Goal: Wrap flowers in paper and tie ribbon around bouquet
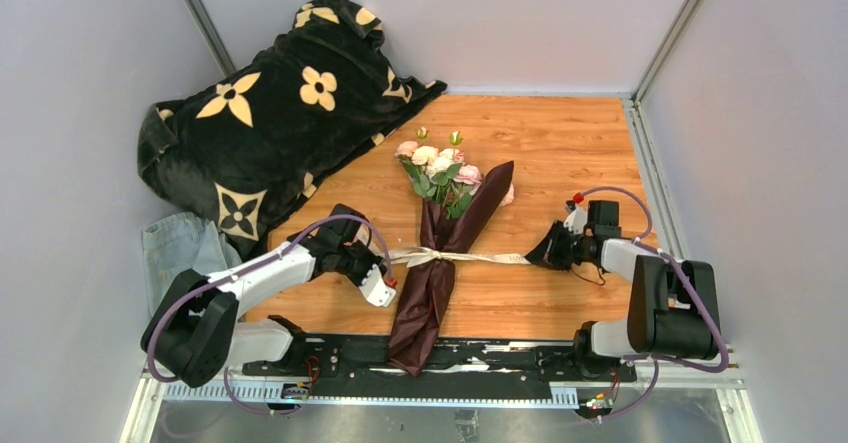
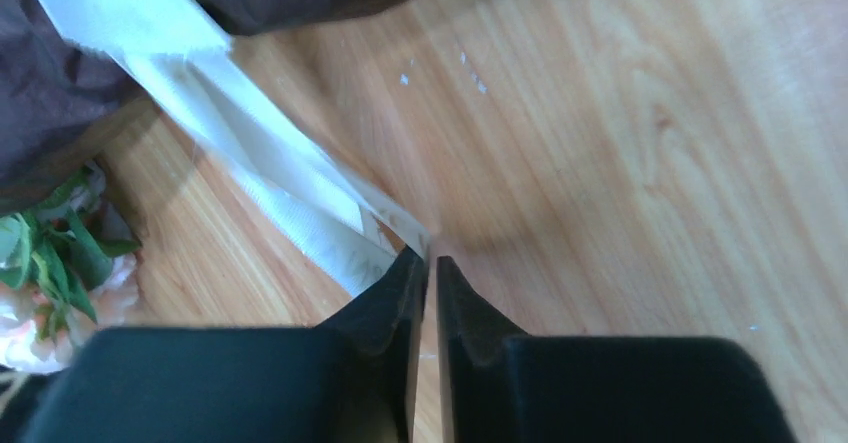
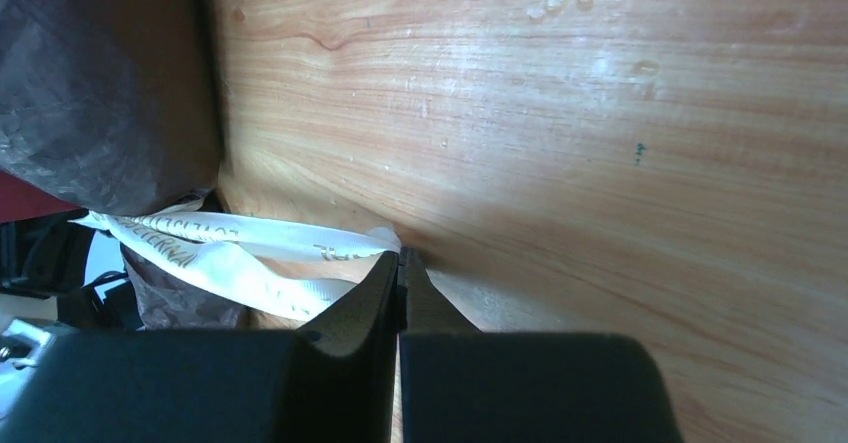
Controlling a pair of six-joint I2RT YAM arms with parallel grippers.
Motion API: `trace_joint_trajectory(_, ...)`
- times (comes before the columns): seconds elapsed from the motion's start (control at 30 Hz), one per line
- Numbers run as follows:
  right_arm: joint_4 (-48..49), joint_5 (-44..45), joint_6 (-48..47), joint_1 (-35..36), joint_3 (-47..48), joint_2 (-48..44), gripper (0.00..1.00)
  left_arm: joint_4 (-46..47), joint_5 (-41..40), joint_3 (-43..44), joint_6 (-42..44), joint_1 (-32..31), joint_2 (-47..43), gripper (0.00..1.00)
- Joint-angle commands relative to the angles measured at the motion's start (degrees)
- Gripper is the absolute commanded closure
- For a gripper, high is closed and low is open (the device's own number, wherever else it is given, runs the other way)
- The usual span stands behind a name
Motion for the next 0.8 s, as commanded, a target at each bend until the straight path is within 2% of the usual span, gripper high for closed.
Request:
trace_joint_trajectory(0.0,-1.77,-0.28,-2.74,2.5,1.39,1.09,0.97,-7.07,8.34,3.35,-1.58,0.32,-3.9,0.67)
trace_joint_trajectory(0.03,-2.05,-0.55,-2.69,3.72,2.08,0.71,0.89,-7.06,9.48,4.26,-4.19,0.11,-4.31,0.51)
trace_joint_trajectory(0.1,-4.35,-0.63,-2.94,5.85,3.92,0.01,0.79,-6.57,10.45,5.98,-10.22,-0.14,-4.85,0.33)
trace_joint_trajectory(0.2,-12.43,3.11,-5.1,6.13,7.67,-3.03,0.65,-3.83,10.41,8.42,-21.2,-0.66,-6.71,0.29)
trace_joint_trajectory(0.23,-15.48,6.19,-5.7,6.13,8.89,-5.23,0.61,-2.57,10.04,9.65,-27.91,-1.44,-7.64,0.28)
trace_joint_trajectory(0.33,-21.2,20.83,-6.64,12.17,12.39,-13.56,0.57,1.95,6.09,10.74,-42.52,-7.42,-9.74,0.28)
trace_joint_trajectory(0.43,-18.5,29.58,-7.2,21.35,14.08,-17.7,0.56,5.85,1.45,9.73,-49.2,-12.86,-7.52,0.31)
trace_joint_trajectory(0.5,-16.45,27.66,-8.3,26.74,15.35,-16.61,0.55,7.36,0.56,10.05,-51.27,-14.01,-4.41,0.32)
trace_joint_trajectory(0.63,-10.33,16.76,-7.86,31.46,16.2,-12.1,0.57,10.27,-1.2,9.95,-53.02,-14.8,-1.24,0.37)
trace_joint_trajectory(0.77,-6.89,15.87,-7.99,37.0,17.21,-7.66,0.6,11.6,-0.89,10.43,-54.3,-15.11,-0.3,0.59)
